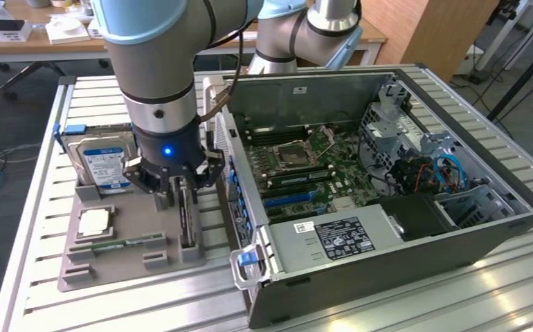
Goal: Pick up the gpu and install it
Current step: 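Pick up the gpu and move the gpu toward the slot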
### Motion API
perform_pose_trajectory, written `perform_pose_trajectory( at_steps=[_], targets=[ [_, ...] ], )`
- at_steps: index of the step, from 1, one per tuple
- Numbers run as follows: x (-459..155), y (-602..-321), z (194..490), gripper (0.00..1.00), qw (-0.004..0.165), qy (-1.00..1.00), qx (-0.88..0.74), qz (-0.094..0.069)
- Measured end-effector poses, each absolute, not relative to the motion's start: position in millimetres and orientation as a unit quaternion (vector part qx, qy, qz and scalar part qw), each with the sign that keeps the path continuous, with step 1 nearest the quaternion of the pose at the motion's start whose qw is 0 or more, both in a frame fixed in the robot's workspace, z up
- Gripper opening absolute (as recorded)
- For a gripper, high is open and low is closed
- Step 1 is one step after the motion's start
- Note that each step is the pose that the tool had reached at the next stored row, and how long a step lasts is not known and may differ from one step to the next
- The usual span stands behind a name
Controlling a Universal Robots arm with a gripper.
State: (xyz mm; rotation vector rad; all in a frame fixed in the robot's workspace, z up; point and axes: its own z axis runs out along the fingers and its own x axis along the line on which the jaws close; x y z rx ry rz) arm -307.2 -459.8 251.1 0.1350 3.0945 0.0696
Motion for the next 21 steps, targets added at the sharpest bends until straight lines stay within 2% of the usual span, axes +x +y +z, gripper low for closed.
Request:
perform_pose_trajectory(
  at_steps=[21],
  targets=[
    [-307,-460,235,0.43,0.022,0.999,0.044,0.022]
  ],
)
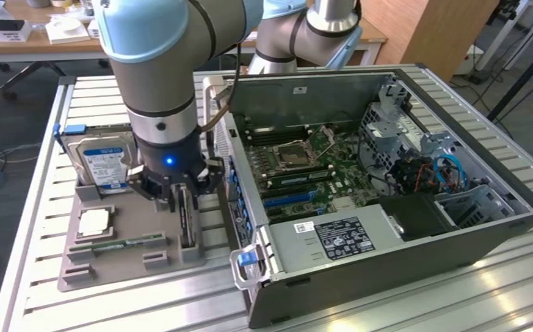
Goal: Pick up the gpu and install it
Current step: 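Pick up the gpu and move the gpu toward the slot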
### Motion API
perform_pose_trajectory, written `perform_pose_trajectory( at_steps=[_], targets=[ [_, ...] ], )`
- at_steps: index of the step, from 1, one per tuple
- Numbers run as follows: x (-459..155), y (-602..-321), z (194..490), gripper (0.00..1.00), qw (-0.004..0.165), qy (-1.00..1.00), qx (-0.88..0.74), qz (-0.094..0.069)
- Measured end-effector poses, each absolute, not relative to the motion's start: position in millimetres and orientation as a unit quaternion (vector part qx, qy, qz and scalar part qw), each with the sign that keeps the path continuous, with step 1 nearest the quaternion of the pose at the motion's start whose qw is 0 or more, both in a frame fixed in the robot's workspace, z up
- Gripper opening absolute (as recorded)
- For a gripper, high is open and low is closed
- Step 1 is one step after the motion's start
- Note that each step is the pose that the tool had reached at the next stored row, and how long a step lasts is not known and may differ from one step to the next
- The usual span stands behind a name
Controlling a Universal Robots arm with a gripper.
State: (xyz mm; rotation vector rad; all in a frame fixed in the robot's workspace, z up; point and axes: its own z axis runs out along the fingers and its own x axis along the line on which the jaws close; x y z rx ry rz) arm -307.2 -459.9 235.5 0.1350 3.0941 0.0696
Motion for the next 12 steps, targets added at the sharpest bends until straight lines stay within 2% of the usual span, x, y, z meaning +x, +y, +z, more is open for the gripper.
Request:
perform_pose_trajectory(
  at_steps=[12],
  targets=[
    [-307.2,-459.9,232.8,0.43,0.022,0.999,0.044,0.022]
  ],
)
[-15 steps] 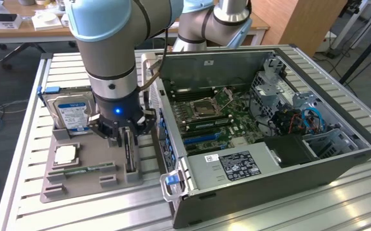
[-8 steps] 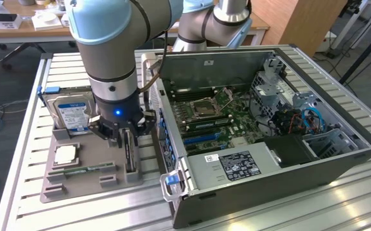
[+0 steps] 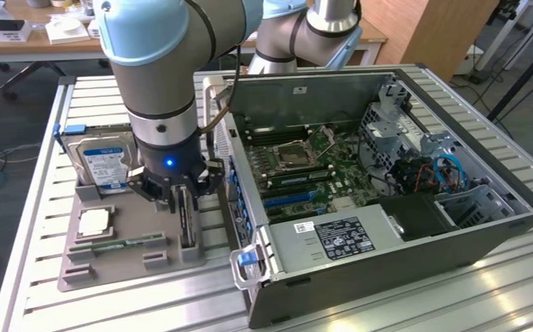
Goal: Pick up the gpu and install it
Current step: 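Pick up the gpu and move the gpu toward the slot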
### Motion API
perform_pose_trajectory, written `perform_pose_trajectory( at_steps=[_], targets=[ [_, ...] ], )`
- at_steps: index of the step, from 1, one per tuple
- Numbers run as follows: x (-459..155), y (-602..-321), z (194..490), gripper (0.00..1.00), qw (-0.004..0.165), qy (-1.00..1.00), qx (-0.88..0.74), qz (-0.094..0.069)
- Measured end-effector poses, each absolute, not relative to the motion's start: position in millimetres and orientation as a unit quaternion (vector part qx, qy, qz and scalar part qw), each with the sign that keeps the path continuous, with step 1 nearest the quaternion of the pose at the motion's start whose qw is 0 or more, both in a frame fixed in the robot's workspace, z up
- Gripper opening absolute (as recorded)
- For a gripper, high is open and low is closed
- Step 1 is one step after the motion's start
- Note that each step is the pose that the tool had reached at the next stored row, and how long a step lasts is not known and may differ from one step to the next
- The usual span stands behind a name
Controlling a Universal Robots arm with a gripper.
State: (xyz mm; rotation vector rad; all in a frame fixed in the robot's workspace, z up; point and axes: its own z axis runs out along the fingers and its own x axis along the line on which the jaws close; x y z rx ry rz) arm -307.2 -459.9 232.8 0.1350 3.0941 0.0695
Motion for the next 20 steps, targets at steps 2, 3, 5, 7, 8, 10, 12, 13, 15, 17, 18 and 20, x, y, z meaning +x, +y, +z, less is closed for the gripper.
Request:
perform_pose_trajectory(
  at_steps=[2,3,5,7,8,10,12,13,15,17,18,20],
  targets=[
    [-307.3,-459.9,232.7,0.43,0.022,0.999,0.044,0.022],
    [-307.3,-459.9,232.7,0.43,0.022,0.999,0.044,0.022],
    [-307.2,-459.9,232.3,0.43,0.022,0.999,0.044,0.022],
    [-307.2,-459.8,231.7,0.43,0.022,0.999,0.044,0.022],
    [-307.2,-459.8,231.7,0.43,0.022,0.999,0.044,0.022],
    [-307.2,-459.9,231.8,0.43,0.022,0.999,0.044,0.022],
    [-307.2,-459.8,231.7,0.43,0.022,0.999,0.044,0.022],
    [-307.2,-459.9,231.7,0.43,0.022,0.999,0.044,0.022],
    [-307.2,-459.9,231.8,0.43,0.022,0.999,0.044,0.022],
    [-307.2,-459.9,231.8,0.43,0.022,0.999,0.044,0.022],
    [-307.2,-459.9,231.8,0.43,0.022,0.999,0.044,0.022],
    [-307.2,-459.9,231.7,0.41,0.022,0.999,0.044,0.022]
  ],
)
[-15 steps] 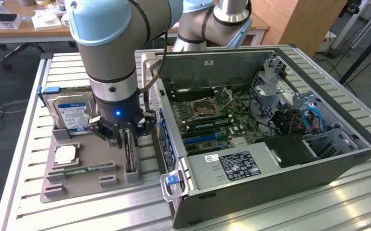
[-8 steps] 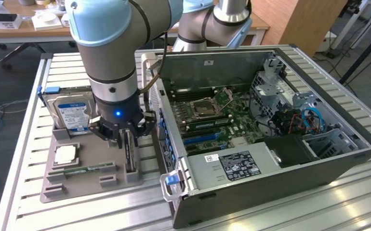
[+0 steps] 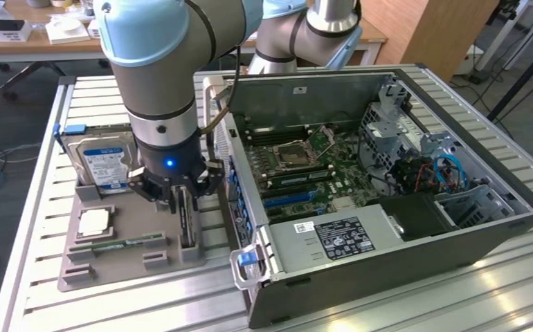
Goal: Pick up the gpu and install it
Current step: 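Pick up the gpu and move the gpu toward the slot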
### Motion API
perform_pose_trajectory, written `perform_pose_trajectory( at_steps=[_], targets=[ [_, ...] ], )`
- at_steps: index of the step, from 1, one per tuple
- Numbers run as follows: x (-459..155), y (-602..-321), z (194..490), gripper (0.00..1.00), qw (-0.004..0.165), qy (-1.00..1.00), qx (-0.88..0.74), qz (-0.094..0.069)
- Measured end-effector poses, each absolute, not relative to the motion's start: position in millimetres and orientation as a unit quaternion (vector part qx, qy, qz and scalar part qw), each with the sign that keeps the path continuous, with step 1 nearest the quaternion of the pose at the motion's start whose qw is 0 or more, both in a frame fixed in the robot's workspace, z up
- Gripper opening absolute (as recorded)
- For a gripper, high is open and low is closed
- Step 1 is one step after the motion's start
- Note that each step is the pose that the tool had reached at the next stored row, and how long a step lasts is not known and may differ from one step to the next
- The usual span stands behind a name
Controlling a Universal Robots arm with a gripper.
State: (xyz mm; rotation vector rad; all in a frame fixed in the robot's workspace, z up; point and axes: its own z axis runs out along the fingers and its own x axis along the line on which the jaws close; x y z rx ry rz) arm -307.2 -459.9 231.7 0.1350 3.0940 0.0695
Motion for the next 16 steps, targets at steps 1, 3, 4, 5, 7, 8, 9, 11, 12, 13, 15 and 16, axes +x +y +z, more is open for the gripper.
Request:
perform_pose_trajectory(
  at_steps=[1,3,4,5,7,8,9,11,12,13,15,16],
  targets=[
    [-307.2,-459.9,231.8,0.41,0.022,0.999,0.044,0.022],
    [-307.2,-459.9,231.7,0.35,0.022,0.999,0.044,0.022],
    [-307.2,-459.9,231.8,0.35,0.022,0.999,0.044,0.022],
    [-307.2,-459.9,231.8,0.35,0.022,0.999,0.044,0.022],
    [-307.2,-459.9,231.7,0.35,0.022,0.999,0.044,0.022],
    [-307.2,-459.8,231.8,0.35,0.022,0.999,0.044,0.022],
    [-307.2,-459.8,231.7,0.35,0.022,0.999,0.044,0.022],
    [-307.2,-459.9,231.7,0.35,0.022,0.999,0.044,0.022],
    [-307.2,-459.8,231.7,0.35,0.022,0.999,0.044,0.022],
    [-307.2,-459.8,231.7,0.35,0.022,0.999,0.044,0.022],
    [-307.1,-459.8,231.8,0.35,0.022,0.999,0.044,0.022],
    [-307.0,-459.8,231.7,0.35,0.022,0.999,0.044,0.022]
  ],
)
